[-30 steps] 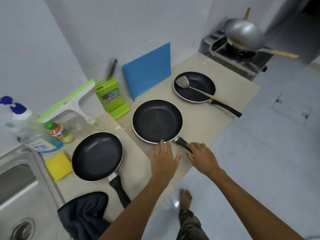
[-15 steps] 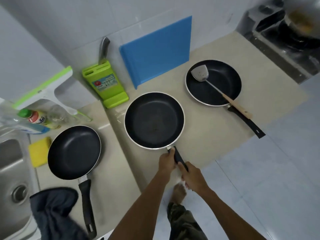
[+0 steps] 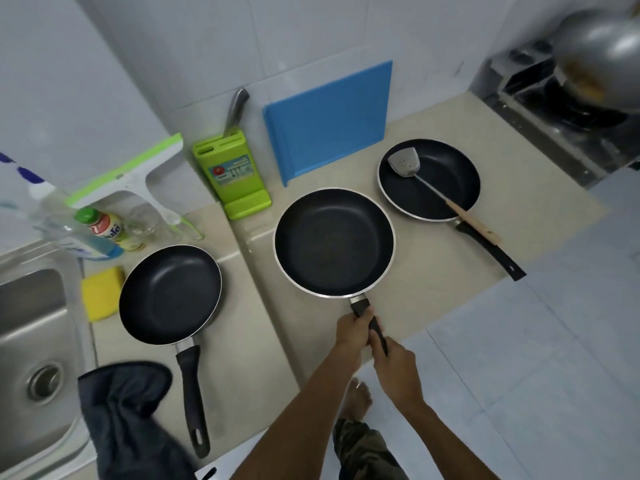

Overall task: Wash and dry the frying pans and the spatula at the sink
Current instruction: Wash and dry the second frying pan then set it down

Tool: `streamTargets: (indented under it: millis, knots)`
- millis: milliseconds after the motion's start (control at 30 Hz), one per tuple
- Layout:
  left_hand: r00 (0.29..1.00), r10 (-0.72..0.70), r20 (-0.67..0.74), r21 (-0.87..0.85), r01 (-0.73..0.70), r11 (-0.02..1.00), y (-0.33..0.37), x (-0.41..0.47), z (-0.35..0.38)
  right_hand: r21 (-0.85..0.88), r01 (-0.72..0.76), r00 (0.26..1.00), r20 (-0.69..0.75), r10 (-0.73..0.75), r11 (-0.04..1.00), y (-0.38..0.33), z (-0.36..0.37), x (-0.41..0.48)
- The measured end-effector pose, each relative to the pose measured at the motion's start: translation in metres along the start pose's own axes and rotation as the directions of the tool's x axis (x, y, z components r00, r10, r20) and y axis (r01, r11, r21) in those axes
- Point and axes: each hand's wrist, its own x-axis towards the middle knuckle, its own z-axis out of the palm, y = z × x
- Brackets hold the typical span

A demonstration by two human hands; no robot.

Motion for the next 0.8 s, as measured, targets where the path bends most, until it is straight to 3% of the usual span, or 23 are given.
streamTargets:
  millis: [267,467,600,800]
  knots:
    - [0.969,0.145,0.200,0.044,-0.157,0.987,0.000,-0.074,-0.048,-0.007,0.053,0.977,-0.205,-0.053,0.999,-0.052,0.008,-0.091]
    - [0.930,0.264,0.254,0.020,-0.278,0.960,0.008,-0.142,-0.144,0.017,0.141,0.961,-0.243,-0.133,0.990,-0.113,0.060,-0.176]
    - [0.906,0.365,0.213,-0.010,-0.372,0.928,0.006,-0.169,-0.230,0.031,0.195,0.966,-0.176,-0.187,0.980,-0.149,0.116,-0.220]
    - [0.904,0.427,-0.024,-0.077,-0.427,0.901,-0.008,-0.184,-0.356,0.045,0.295,0.955,-0.007,-0.295,0.954,-0.192,0.204,-0.275]
